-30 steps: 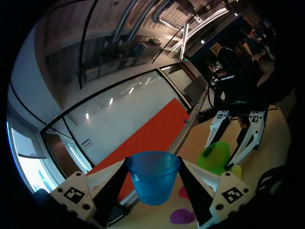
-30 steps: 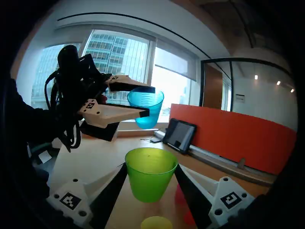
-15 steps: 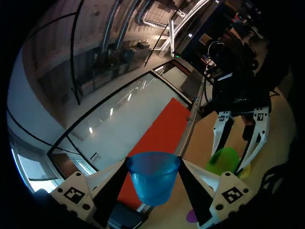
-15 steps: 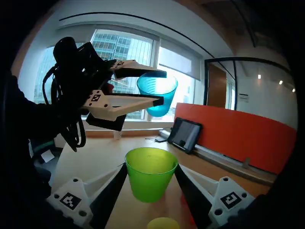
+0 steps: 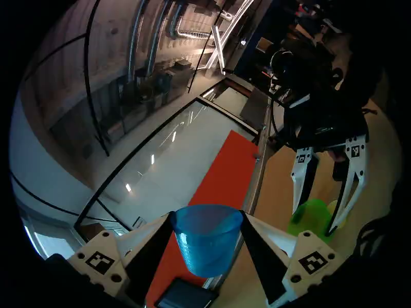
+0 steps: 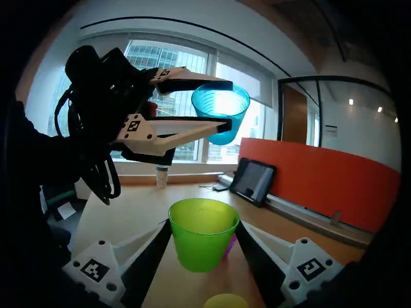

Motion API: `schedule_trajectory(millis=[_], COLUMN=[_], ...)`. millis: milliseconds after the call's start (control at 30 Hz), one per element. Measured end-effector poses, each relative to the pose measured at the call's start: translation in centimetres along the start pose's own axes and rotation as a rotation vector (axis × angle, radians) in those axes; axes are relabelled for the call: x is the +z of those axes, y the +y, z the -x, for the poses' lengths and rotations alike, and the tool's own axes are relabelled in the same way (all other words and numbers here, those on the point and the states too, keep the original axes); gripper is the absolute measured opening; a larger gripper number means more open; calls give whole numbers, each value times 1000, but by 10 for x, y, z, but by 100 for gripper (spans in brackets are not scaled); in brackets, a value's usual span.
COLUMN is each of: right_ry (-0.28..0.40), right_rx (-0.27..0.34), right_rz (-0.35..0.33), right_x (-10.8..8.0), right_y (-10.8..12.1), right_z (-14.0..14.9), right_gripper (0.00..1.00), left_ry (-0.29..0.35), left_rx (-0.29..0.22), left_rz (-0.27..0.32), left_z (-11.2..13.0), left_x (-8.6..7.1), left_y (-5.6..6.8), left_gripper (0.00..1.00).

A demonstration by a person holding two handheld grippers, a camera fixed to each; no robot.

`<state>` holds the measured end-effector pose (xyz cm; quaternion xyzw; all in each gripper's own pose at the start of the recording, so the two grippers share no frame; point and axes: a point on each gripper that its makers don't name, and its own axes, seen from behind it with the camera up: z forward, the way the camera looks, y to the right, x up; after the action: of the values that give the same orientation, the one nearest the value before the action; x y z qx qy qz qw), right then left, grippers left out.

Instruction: Pour water

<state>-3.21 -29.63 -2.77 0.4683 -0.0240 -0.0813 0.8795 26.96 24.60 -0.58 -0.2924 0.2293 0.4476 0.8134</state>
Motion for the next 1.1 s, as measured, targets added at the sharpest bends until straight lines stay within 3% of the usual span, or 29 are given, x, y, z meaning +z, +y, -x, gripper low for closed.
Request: schedule_trajectory(millis=[300,800,1100], right_ry=[4,10,12], right_rx=[5,5,-2], right_rz=[-1,4,11], right_x=[0,-3,-7], right_y=[3,8,11], right_z=[0,0,-1], right_gripper=[91,91,91], left_ry=[9,15,22], left_rx=[86,177,224], left_rz=[-8,-6,-20], left_z=[-9,-16,-22], left_x=[2,6,5], left_y=[-6,-2,-8], left_gripper=[89,89,89])
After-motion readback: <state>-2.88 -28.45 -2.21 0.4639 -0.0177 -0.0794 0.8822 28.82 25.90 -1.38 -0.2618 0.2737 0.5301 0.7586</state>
